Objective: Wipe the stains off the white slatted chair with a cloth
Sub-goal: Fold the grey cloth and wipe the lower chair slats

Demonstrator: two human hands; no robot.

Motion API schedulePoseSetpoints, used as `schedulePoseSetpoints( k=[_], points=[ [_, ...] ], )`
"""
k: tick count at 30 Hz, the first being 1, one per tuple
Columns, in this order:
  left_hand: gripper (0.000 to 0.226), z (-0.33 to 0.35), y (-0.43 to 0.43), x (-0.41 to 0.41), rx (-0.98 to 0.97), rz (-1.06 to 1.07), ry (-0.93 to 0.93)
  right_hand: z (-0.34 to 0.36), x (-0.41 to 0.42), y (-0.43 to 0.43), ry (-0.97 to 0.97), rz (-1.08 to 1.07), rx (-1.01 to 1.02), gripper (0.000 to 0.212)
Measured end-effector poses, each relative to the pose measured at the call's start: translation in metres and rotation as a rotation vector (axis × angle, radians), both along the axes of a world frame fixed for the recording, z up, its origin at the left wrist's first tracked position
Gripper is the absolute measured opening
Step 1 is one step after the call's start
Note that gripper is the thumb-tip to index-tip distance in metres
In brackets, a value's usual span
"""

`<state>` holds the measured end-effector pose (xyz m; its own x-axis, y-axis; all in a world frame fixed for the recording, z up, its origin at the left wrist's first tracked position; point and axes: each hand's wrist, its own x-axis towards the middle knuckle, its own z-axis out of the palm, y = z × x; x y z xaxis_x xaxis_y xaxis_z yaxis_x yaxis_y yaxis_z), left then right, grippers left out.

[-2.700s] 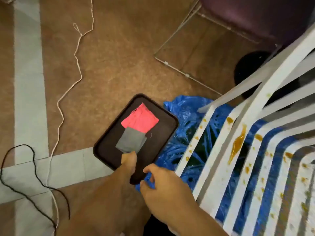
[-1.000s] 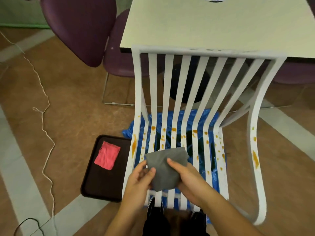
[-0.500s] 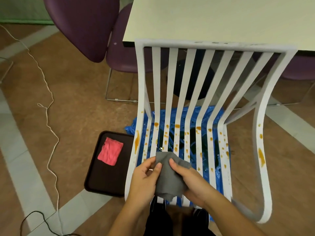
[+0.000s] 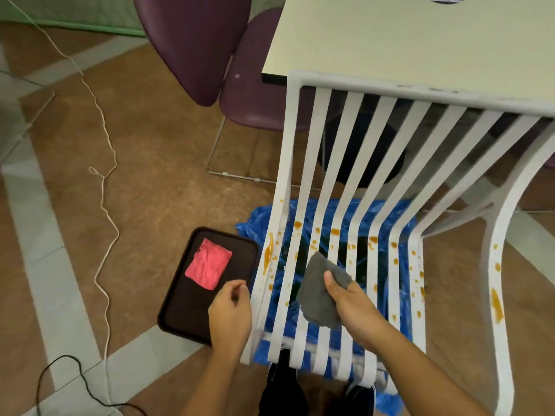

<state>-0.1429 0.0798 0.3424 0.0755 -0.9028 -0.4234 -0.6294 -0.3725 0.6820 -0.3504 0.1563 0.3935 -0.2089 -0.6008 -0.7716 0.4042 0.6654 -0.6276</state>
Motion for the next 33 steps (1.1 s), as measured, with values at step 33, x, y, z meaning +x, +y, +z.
schedulePoseSetpoints(
  k=[33],
  points=[
    [0.031,-0.048,-0.015,-0.02,0.099,0.087,-0.159,-0.089,-0.007,-0.125,1.205,1.154,-0.376,0.059]
  ],
)
